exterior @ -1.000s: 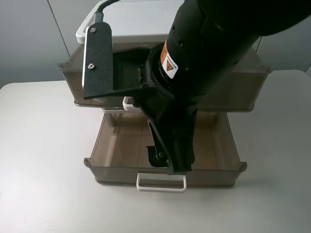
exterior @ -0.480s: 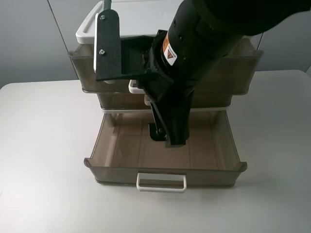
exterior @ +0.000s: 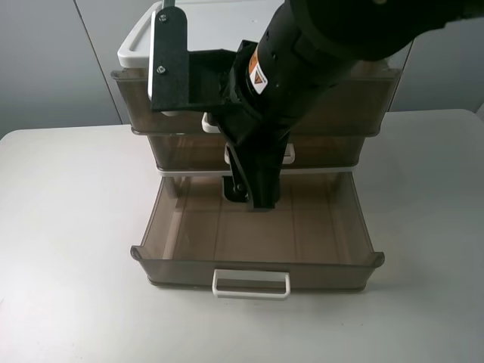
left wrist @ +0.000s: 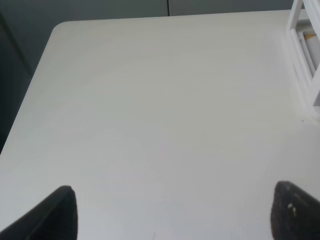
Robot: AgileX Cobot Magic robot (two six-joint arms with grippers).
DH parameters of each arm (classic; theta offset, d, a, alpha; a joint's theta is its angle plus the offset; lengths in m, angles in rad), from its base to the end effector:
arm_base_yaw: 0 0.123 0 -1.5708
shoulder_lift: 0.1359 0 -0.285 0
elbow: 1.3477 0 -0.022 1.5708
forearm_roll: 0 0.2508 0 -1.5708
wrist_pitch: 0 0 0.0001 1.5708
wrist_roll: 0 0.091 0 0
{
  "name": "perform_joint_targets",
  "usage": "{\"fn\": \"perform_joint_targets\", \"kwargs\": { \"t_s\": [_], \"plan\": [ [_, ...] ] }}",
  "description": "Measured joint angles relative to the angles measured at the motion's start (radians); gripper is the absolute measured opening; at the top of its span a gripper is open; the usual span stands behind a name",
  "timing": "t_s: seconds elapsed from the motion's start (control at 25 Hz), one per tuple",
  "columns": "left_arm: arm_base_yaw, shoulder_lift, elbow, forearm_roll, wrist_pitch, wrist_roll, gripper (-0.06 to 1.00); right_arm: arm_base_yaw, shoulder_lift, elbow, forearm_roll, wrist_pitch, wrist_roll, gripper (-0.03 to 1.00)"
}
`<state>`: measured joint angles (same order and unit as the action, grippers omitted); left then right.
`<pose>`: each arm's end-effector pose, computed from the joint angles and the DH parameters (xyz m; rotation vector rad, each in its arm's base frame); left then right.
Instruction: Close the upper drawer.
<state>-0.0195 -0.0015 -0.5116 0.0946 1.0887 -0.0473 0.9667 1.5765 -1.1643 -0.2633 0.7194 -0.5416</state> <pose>-0.0076 0.0078 0.2785 -0.0353 2.0560 0.0720 0.2010 0.2637 0.2691 -1.9042 1.7412 -0.1407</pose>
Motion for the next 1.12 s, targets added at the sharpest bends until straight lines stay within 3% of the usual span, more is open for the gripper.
{"fn": "perform_joint_targets", "kwargs": {
  "t_s": [0.44, 0.72, 1.12],
  "plan": [
    [0.000, 0.000, 0.000, 0.000, 0.000, 0.000, 0.74, -0.028, 0.009, 0.000, -0.058, -0.131, -0.002, 0.70],
    [0.000, 0.000, 0.000, 0.000, 0.000, 0.000, 0.74, -0.028, 0.009, 0.000, -0.062, -0.165, -0.002, 0.70],
    [0.000, 0.000, 0.000, 0.000, 0.000, 0.000, 0.74, -0.028, 0.021, -0.002, 0.083, -0.186, -0.009, 0.70]
  ]
}}
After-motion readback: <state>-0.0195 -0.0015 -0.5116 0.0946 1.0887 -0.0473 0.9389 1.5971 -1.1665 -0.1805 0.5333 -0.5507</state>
